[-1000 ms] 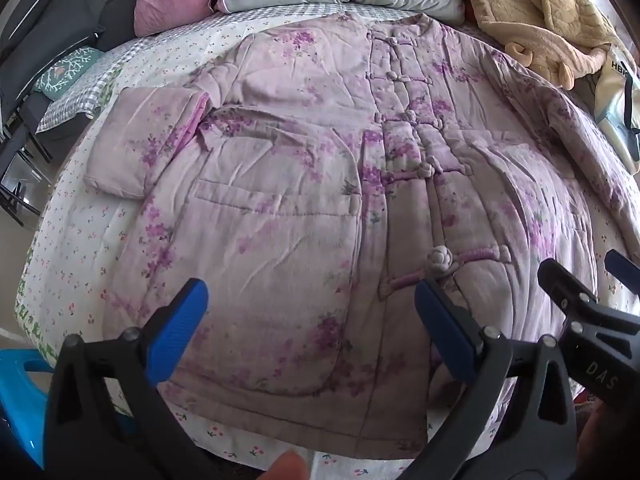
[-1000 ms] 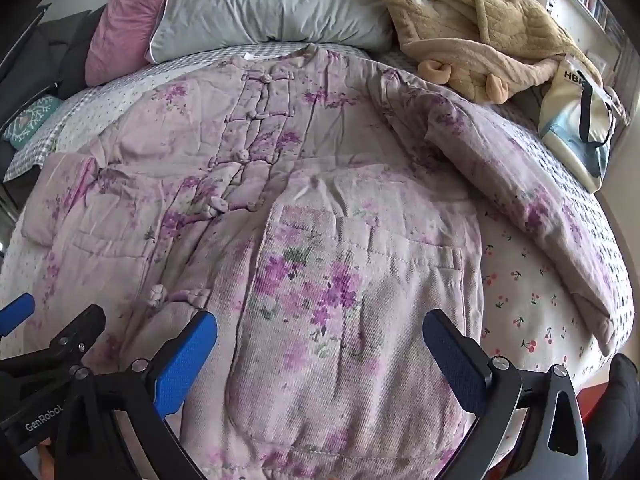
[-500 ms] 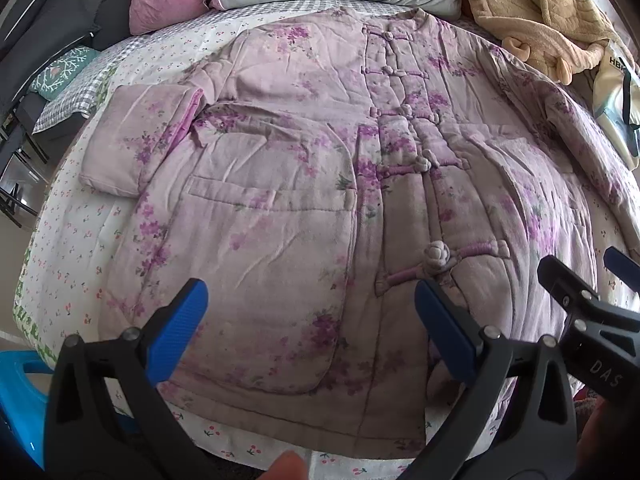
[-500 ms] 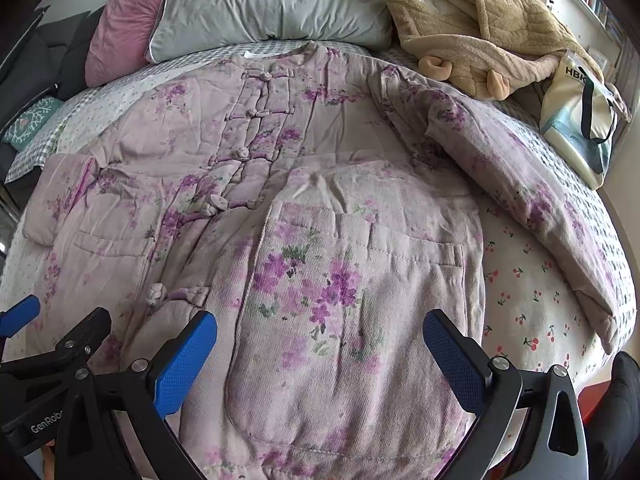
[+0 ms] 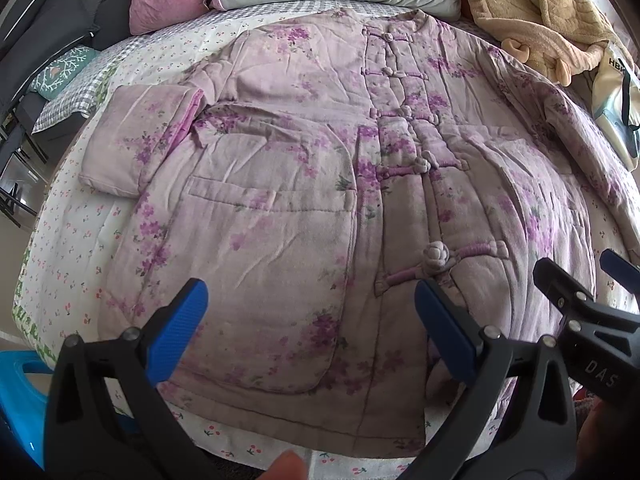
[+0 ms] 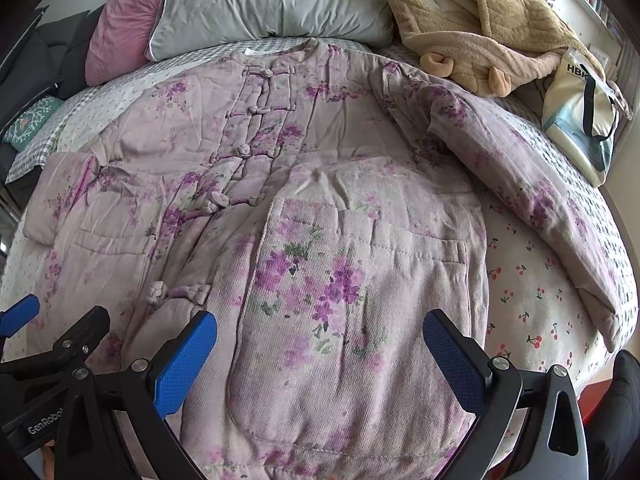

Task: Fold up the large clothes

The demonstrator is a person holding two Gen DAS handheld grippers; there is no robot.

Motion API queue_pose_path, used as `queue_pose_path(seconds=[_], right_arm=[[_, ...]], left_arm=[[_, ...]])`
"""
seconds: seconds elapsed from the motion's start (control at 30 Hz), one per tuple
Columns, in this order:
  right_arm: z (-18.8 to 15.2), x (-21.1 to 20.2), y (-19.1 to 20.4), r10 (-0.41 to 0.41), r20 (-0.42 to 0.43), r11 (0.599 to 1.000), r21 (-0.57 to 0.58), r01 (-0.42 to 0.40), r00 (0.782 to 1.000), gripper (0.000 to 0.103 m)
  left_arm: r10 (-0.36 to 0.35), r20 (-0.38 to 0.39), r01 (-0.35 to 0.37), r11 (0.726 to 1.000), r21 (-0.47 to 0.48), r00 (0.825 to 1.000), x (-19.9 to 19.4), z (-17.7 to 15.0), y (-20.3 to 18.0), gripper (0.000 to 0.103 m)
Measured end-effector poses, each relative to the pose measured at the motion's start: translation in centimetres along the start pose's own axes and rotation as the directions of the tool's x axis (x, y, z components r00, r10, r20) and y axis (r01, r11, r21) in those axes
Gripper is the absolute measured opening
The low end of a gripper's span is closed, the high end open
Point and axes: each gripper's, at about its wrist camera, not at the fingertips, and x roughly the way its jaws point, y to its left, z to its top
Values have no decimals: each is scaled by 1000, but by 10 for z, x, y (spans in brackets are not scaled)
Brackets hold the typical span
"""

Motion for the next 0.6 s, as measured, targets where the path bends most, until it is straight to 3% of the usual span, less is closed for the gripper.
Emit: queue_pose_path(seconds=[0.6], right_arm=[[-1,1,0,0,-3,1000,-1,0,1000,103]], left_arm=[[-2,0,2,1000,1,1000,-1,0,0,103]])
